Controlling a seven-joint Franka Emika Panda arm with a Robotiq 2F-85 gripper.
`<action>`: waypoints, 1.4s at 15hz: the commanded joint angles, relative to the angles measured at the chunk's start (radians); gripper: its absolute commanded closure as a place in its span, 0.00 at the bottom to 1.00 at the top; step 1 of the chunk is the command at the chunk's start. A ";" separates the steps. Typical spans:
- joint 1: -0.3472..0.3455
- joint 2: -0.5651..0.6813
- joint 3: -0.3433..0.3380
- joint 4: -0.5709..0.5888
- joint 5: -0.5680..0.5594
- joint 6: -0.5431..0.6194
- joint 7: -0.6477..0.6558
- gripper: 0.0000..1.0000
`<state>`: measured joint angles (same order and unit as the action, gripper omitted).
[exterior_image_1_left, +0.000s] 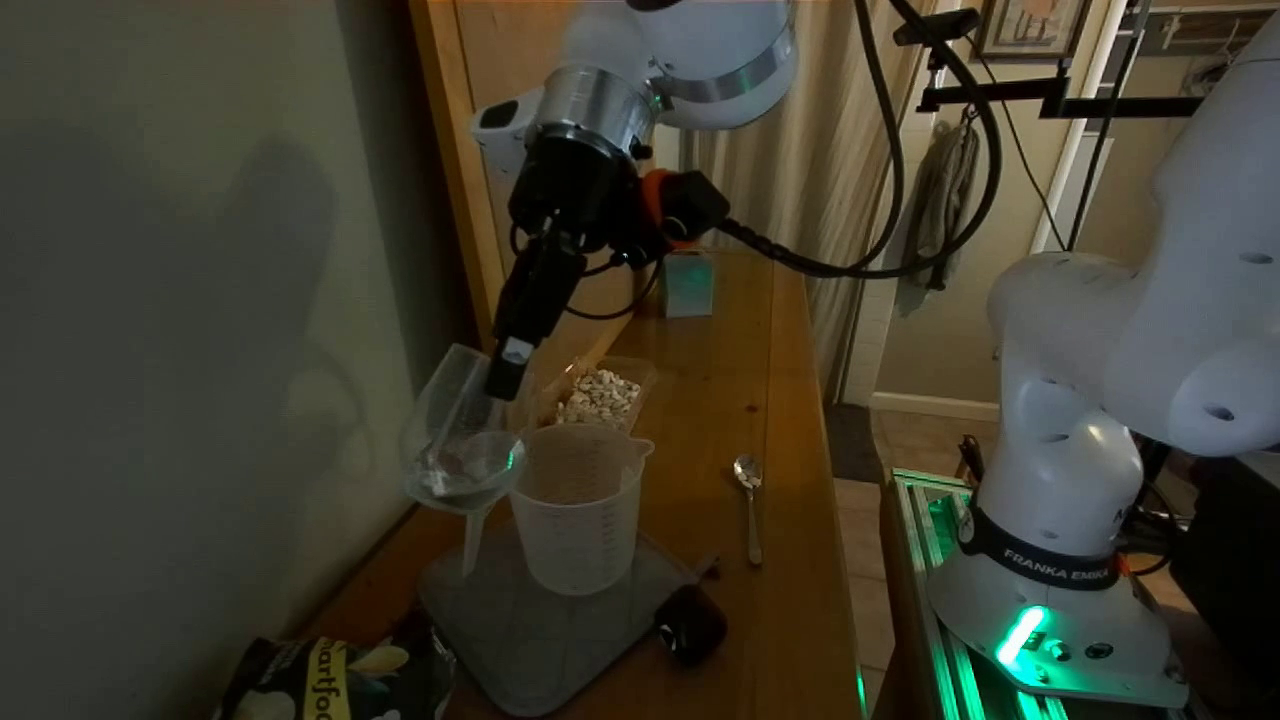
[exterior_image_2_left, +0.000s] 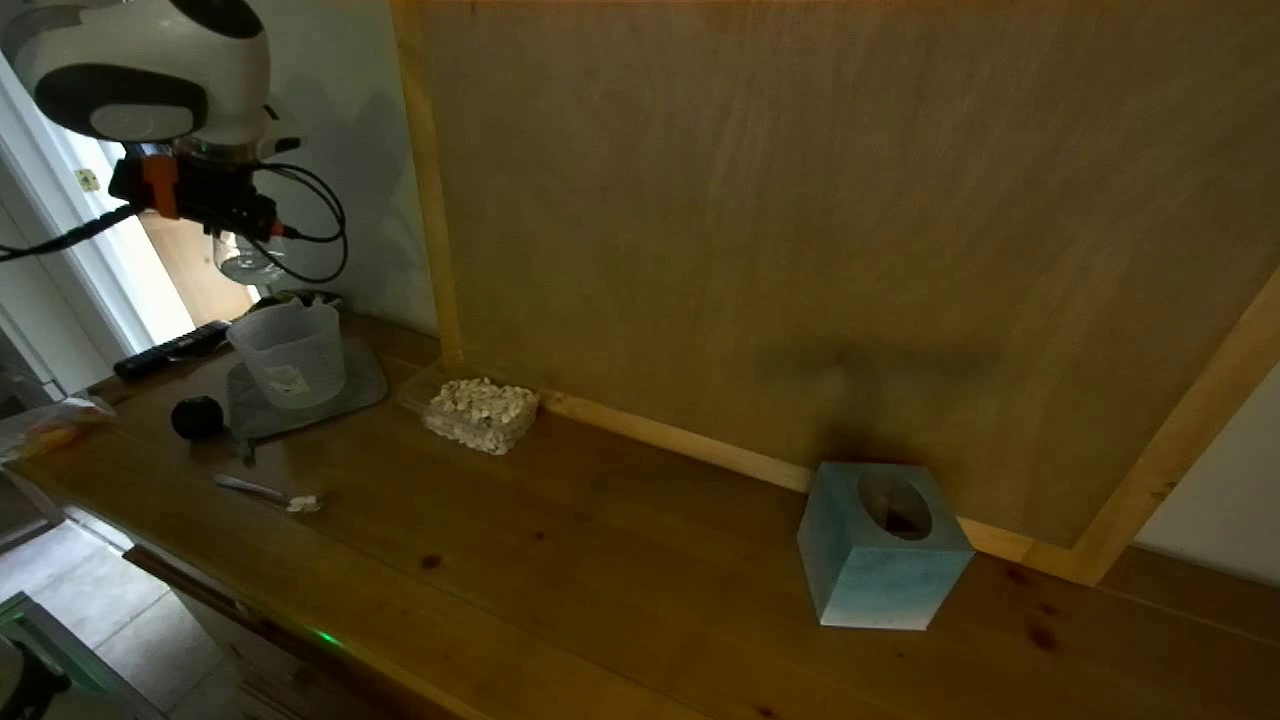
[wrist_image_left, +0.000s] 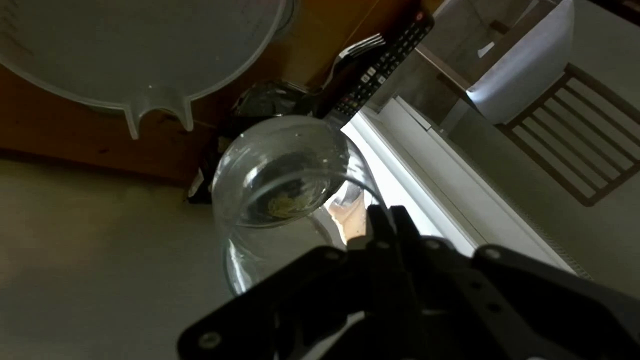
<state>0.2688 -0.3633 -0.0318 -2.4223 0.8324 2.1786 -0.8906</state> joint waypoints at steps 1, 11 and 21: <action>-0.024 -0.037 -0.004 -0.022 0.113 -0.024 -0.085 0.99; -0.102 -0.042 -0.005 -0.054 0.240 -0.095 -0.226 0.99; -0.155 -0.037 -0.013 -0.057 0.331 -0.207 -0.353 0.99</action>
<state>0.1387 -0.3756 -0.0403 -2.4617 1.1058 2.0203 -1.1873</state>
